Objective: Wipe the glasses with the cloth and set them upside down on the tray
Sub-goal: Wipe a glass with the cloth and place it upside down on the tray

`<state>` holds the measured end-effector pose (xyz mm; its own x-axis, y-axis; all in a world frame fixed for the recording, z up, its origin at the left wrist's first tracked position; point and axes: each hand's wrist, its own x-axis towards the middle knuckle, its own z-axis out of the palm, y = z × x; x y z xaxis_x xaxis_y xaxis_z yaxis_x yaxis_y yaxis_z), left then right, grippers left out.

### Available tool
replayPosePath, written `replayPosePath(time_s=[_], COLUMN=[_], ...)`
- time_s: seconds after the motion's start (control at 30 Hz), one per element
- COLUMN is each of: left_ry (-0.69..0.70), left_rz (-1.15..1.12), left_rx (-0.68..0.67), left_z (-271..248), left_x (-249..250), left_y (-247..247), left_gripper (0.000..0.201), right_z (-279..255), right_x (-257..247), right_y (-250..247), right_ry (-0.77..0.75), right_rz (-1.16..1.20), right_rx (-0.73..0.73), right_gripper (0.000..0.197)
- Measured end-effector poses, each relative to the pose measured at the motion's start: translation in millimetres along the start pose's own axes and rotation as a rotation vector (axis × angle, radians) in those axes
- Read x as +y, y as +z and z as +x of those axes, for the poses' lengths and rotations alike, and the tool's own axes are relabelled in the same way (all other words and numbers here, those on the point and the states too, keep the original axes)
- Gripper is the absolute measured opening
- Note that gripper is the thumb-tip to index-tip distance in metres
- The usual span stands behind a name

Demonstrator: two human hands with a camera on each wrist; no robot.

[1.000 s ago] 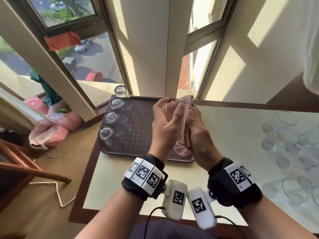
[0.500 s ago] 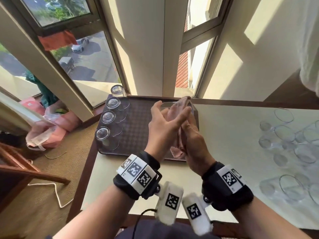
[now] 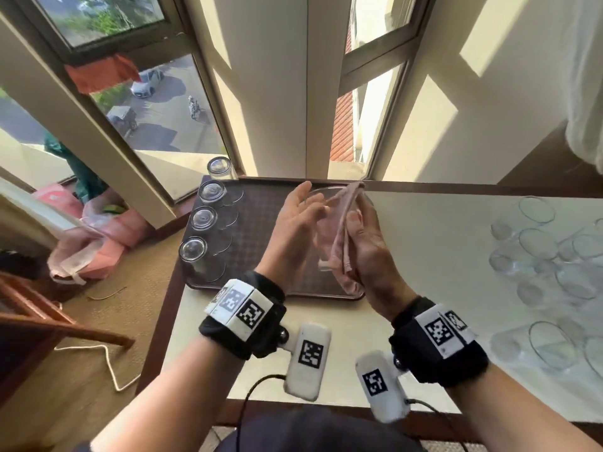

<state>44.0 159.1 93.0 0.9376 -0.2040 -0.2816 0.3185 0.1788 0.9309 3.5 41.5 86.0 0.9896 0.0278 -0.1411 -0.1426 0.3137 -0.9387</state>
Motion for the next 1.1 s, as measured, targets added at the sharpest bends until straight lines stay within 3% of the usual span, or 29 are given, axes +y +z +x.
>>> replayPosePath(time_s=[0.03,0.1,0.13,0.27,0.4,0.47,0.57,0.6,0.7,0.8,0.87,1.0,1.1], left_ry=[0.018,0.063,0.075,0.011,-0.010,0.029,0.101,0.124,0.159,0.146,0.132,0.094,0.120], left_rz=[0.030,0.077,0.042,-0.260,-0.138,-0.037,0.019,0.036,0.018,-0.105,-0.044,0.011,0.068], left_rx=[0.031,0.099,0.082,-0.152,-0.176,-0.081,-0.006,0.015,0.065,-0.045,-0.091,-0.020,0.063], left_z=[-2.8,-7.6,-7.5,-8.5,-8.8,-6.3,-7.2,-8.4,-9.4,-8.2,-5.3,-3.0,-7.3], left_x=[0.1,-3.0,-4.6,-1.7,0.1,4.6,5.8,2.1,-2.9,2.9,5.7,8.8,7.6], left_y=[6.8,16.1,15.7,5.4,-0.5,-2.4,8.5,14.2,22.7,17.8,14.2,14.8,21.4], left_gripper=[0.075,0.084,0.086,0.064,0.078,0.084,0.063,0.065,0.079,0.063,0.055,0.068,0.064], right_z=[0.8,-1.3,-3.3,-12.3,-11.6,-10.8,-4.6,-3.8,-5.3,-8.6,-7.1,-1.9,3.7], right_x=[3.2,3.9,1.5,-11.1,-15.2,-16.3,-8.9,-5.4,-4.4,-15.5,-16.8,-11.0,-4.2], right_y=[3.2,9.4,9.7,2.9,-3.8,-5.2,1.1,4.8,9.2,1.3,-5.3,2.1,8.4], right_ry=[-0.031,-0.048,-0.030,0.191,0.274,0.215,-0.002,-0.053,-0.071,0.104,0.184,0.078,-0.048], right_rz=[-0.076,-0.016,0.076,0.373,0.488,0.413,0.020,-0.062,0.036,0.286,0.380,0.245,0.095], right_rx=[0.005,0.004,-0.009,-0.084,-0.105,-0.073,-0.007,0.006,-0.022,-0.063,-0.100,-0.054,-0.036], right_gripper=[0.044,0.048,0.049,0.054,0.052,0.052,0.050,0.053,0.052,0.051,0.053,0.047,0.045])
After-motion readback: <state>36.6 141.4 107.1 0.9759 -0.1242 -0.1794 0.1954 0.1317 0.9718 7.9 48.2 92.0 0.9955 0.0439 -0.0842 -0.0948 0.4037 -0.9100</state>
